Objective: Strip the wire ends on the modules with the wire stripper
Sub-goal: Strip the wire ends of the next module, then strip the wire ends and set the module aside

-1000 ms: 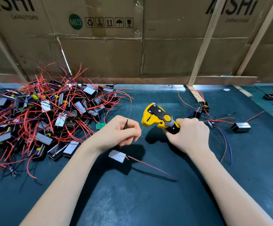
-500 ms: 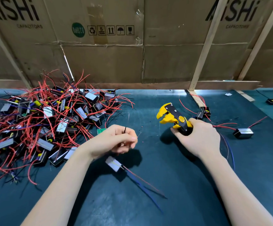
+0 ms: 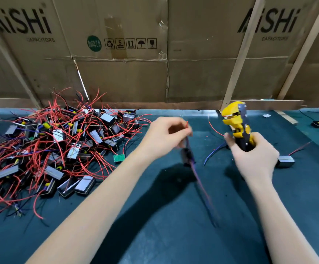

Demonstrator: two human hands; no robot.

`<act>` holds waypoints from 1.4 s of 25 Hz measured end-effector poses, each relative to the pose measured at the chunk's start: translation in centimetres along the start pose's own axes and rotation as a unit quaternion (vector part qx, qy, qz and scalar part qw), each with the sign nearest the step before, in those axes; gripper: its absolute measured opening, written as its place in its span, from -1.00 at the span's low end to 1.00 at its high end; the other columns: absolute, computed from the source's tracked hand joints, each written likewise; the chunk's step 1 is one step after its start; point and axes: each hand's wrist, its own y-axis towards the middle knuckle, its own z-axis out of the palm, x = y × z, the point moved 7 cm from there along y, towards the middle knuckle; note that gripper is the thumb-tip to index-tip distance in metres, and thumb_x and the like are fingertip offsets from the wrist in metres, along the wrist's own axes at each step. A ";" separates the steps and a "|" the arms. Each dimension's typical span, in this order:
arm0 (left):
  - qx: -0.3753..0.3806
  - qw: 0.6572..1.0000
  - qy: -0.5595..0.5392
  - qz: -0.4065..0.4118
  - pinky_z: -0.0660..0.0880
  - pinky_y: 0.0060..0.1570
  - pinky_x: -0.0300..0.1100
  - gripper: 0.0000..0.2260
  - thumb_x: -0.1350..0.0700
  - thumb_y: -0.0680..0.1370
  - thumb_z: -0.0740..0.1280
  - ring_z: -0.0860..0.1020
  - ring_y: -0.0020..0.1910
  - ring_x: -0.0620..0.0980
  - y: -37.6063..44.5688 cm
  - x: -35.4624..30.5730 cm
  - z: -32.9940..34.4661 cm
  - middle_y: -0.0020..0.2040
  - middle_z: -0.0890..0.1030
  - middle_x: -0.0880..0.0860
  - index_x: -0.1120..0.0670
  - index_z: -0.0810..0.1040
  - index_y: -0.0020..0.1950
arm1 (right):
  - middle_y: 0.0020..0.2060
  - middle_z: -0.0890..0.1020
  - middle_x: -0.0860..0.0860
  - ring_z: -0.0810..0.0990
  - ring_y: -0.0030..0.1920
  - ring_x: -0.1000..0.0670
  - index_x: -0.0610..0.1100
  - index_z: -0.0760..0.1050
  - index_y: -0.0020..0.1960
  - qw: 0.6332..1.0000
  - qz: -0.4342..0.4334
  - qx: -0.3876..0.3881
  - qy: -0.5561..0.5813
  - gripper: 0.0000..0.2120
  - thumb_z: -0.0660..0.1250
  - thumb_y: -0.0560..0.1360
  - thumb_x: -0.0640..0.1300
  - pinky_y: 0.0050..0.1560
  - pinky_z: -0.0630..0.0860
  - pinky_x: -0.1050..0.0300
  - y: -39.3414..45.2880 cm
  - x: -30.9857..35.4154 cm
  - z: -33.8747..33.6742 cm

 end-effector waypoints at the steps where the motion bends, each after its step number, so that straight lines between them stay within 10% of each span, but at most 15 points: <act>1: -0.003 1.000 0.007 0.005 0.56 -0.11 -0.08 -0.87 0.27 0.57 0.35 0.61 -0.24 0.05 1.2 -1.1 1.0 -0.12 0.67 0.12 0.17 0.60 0.10 | -0.48 0.41 0.01 0.39 -0.39 -0.03 -0.14 0.30 -0.35 1.000 0.007 -0.021 0.012 -0.51 0.44 0.42 0.18 -0.29 0.11 0.07 0.1 -0.2 -0.6; 4: 0.060 0.997 0.031 -0.026 0.47 0.23 -0.18 -0.36 0.15 0.57 0.38 0.52 0.26 -0.07 2.4 -1.0 3.0 0.40 0.44 0.01 0.03 0.15 0.57 | -0.47 0.41 0.00 0.36 -0.40 -0.03 -0.16 0.31 -0.34 0.997 0.012 -0.050 0.066 -0.54 0.44 0.45 0.13 -0.30 0.11 0.11 0.2 -0.5 -1.9; 9: -0.003 0.972 0.233 0.023 0.22 0.27 -0.30 -0.66 0.20 0.54 0.40 0.37 0.39 -0.01 -0.4 3.8 -2.9 0.35 0.48 0.07 0.11 0.53 0.32 | -0.47 0.43 0.00 0.34 -0.39 0.00 -0.16 0.39 -0.32 0.992 -0.078 0.057 0.084 -0.58 0.50 0.39 0.12 -0.32 0.24 0.17 -1.5 2.4 0.7; 15: -0.236 0.930 0.281 -0.009 0.28 -0.01 -0.46 -0.86 0.32 0.48 0.39 0.50 -0.08 -0.08 -4.6 7.9 -11.0 -0.07 0.54 0.01 0.08 0.59 -0.10 | -0.37 0.34 -0.04 0.31 -0.31 0.02 -0.28 0.44 -0.16 0.915 -0.025 0.353 0.193 -0.34 0.39 0.28 0.36 -0.20 0.21 0.06 -5.3 3.5 6.9; 22: -0.294 0.893 0.332 0.083 0.28 0.04 -0.31 -0.89 0.33 0.50 0.38 0.49 -0.01 0.04 -6.0 6.0 -11.5 -0.07 0.56 0.06 0.17 0.63 -0.03 | -0.53 0.39 0.09 0.34 -0.42 0.08 -0.01 0.51 -0.43 0.948 0.061 0.253 0.181 -0.55 0.41 0.36 0.34 -0.30 0.28 0.17 -4.4 1.8 5.7; 30: -0.332 0.859 0.368 0.126 0.38 0.17 -0.20 -0.86 0.37 0.50 0.34 0.49 0.08 0.12 -6.5 4.6 -10.8 -0.01 0.63 0.08 0.21 0.63 -0.02 | -0.08 0.73 -0.04 0.70 -0.01 -0.03 -0.08 0.55 0.22 0.871 0.132 0.389 0.270 -0.57 0.41 0.41 0.07 0.19 0.54 -0.03 -4.4 0.3 6.2; 35: -0.266 0.889 0.364 0.084 0.50 -0.04 -0.11 -0.87 0.24 0.48 0.38 0.57 -0.03 0.08 -5.8 4.8 -8.2 -0.07 0.63 0.00 0.10 0.61 0.01 | -0.35 0.61 -0.04 0.54 -0.31 0.04 -0.20 0.53 -0.22 0.910 0.090 0.349 0.208 -0.43 0.50 0.24 0.33 -0.16 0.41 0.12 -5.4 1.6 6.7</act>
